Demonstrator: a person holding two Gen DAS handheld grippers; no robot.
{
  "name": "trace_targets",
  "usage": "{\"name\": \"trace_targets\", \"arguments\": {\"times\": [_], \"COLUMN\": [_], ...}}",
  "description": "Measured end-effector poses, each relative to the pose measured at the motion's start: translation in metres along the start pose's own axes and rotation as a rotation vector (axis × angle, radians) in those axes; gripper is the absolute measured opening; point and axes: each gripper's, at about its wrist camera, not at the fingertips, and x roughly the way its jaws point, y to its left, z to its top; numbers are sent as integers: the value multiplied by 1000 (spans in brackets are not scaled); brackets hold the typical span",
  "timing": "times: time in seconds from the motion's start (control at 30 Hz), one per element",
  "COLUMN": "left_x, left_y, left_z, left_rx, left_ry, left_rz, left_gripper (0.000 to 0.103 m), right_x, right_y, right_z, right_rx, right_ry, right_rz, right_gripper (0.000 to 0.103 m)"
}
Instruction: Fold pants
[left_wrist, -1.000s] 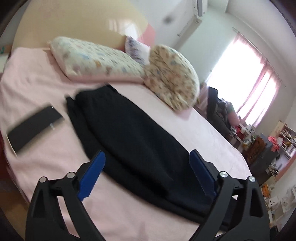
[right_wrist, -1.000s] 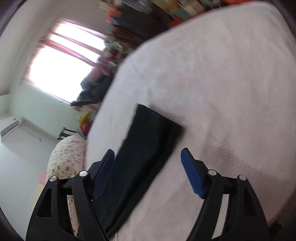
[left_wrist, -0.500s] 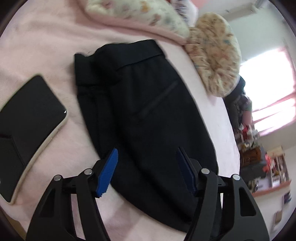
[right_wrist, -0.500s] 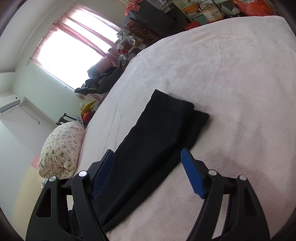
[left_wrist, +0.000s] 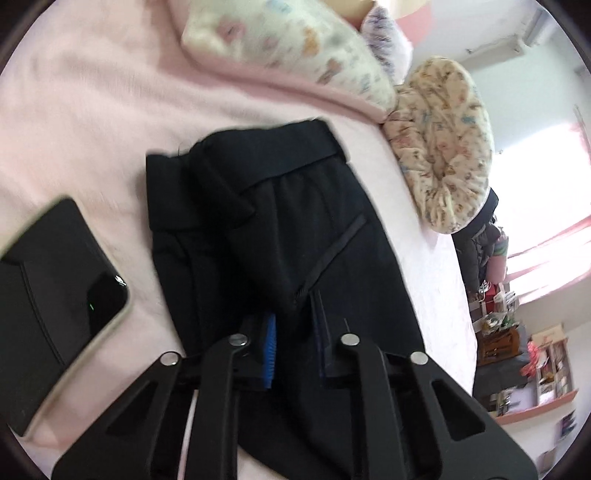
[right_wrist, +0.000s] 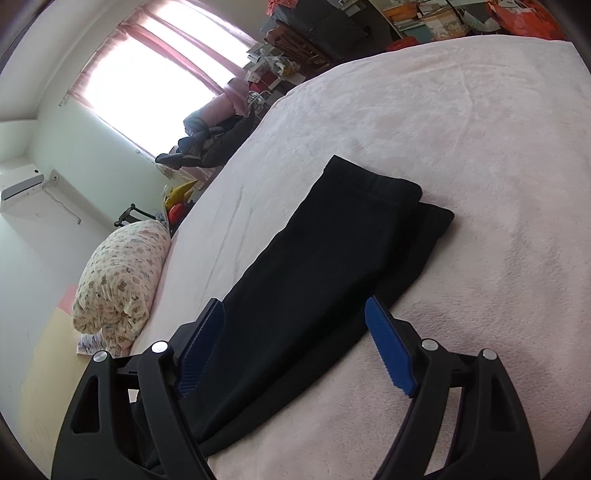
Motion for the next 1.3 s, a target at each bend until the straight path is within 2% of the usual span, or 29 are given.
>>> {"name": "trace_targets", "arguments": {"times": [0.23, 0.4, 0.5, 0.53, 0.6, 0.63, 0.67, 0.7, 0.73, 0.77, 0.8, 0.83, 0.9, 0.93, 1.0, 1.07, 1.13, 1.2, 1.23, 1.3], "left_x": [-41, -19, -11, -14, -24, -31, -46, -56, -73, -83, -90, -95, -97, -93, -81, -63, -42, -34, -34, -41], "left_y": [-4, 29, 25, 17, 11, 9, 5, 4, -2, -6, -12, -18, -30, -36, -40, -43, -40, -36, -34, -31], "left_z": [0, -8, -19, -22, -26, -27, -32, -37, -46, -56, -65, -77, -105, -121, -145, -161, -170, -171, -168, -164], "left_rx": [57, 19, 87, 125, 143, 148, 161, 175, 210, 240, 270, 302, 361, 382, 377, 371, 354, 321, 309, 315], "left_ry": [-59, -28, -73, -89, -107, -124, -172, -205, -267, -304, -328, -336, -313, -281, -221, -166, -105, -57, -61, -117], "left_rz": [-33, 69, 131, 167, 184, 179, 174, 169, 154, 140, 118, 83, -5, -65, -122, -155, -130, -145, -152, -146], "left_gripper": [10, 12, 18, 27, 36, 46, 58, 62, 70, 75, 77, 83, 87, 88, 89, 89, 89, 89, 89, 91], "right_x": [-3, -4, -4, -2, 2, 6, 9, 14, 18, 23, 28, 32, 42, 46, 52, 53, 54, 54, 54, 55], "right_y": [5, 2, -2, -4, -5, -5, -5, -3, -1, 3, 8, 13, 21, 24, 28, 31, 30, 26, 25, 25], "right_z": [-2, 0, 1, 2, 3, 2, 0, -3, -5, -10, -16, -20, -32, -36, -43, -45, -45, -44, -43, -43], "right_rx": [-15, -2, 16, 32, 58, 75, 89, 110, 119, 120, 109, 95, 63, 53, 30, -2, -15, -3, 10, 29], "right_ry": [-11, -10, 4, 20, 61, 101, 136, 194, 235, 291, 338, 370, 429, 447, 475, 476, 475, 471, 473, 469], "right_rz": [19, 24, 43, 68, 127, 179, 225, 300, 340, 379, 391, 392, 369, 362, 321, 266, 216, 183, 155, 134], "right_gripper": [81, 81, 82, 83, 84, 84, 84, 83, 82, 76, 66, 63, 53, 52, 50, 48, 42, 33, 32, 32]}}
